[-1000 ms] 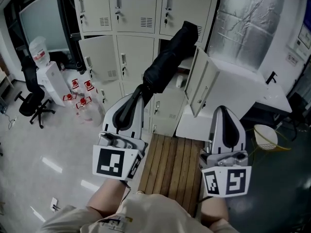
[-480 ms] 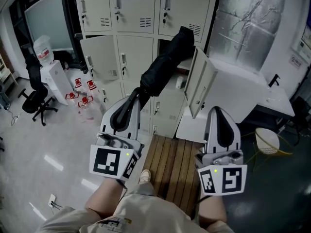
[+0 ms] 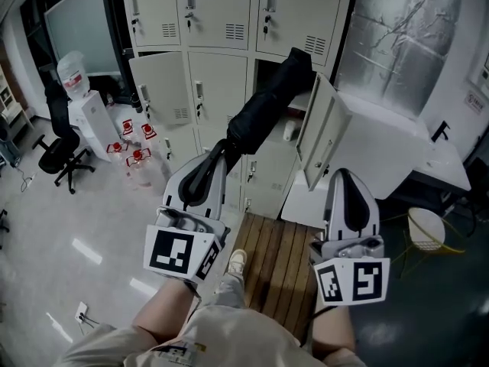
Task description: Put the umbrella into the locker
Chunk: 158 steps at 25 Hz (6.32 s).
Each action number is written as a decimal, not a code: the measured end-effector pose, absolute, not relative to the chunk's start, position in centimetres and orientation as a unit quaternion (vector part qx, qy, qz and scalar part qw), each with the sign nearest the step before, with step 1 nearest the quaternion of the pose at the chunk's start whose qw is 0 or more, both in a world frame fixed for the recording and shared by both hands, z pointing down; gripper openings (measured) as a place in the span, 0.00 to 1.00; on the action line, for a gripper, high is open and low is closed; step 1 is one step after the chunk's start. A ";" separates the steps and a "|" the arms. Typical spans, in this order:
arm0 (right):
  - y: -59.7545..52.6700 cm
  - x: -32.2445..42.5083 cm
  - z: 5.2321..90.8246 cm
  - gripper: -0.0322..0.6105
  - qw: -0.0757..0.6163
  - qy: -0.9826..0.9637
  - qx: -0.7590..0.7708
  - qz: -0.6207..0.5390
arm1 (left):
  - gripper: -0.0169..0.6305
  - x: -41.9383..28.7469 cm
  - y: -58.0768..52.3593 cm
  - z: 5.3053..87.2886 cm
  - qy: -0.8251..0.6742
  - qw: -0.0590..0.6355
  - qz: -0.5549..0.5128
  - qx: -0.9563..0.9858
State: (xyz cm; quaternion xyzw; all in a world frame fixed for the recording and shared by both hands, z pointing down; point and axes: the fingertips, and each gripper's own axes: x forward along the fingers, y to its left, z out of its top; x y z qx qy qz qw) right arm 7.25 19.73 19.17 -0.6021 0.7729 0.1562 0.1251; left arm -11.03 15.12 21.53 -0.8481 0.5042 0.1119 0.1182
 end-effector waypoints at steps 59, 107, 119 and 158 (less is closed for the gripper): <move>-20.6 9.4 25.5 0.06 0.029 0.762 -0.640 0.094 | 0.05 0.3 -27.7 33.6 0.398 -0.003 0.003 -0.917; -29.9 15.0 31.1 0.06 0.027 0.760 -0.649 0.009 | 0.05 12.4 -39.3 39.1 0.417 -0.028 -0.061 -0.906; -31.1 15.3 33.4 0.06 0.019 0.756 -0.654 -0.016 | 0.05 14.2 -42.0 40.4 0.428 -0.013 -0.056 -0.902; -32.8 17.4 41.4 0.06 0.002 0.711 -0.697 -0.095 | 0.08 18.8 -45.4 43.2 0.380 0.010 -0.082 -0.921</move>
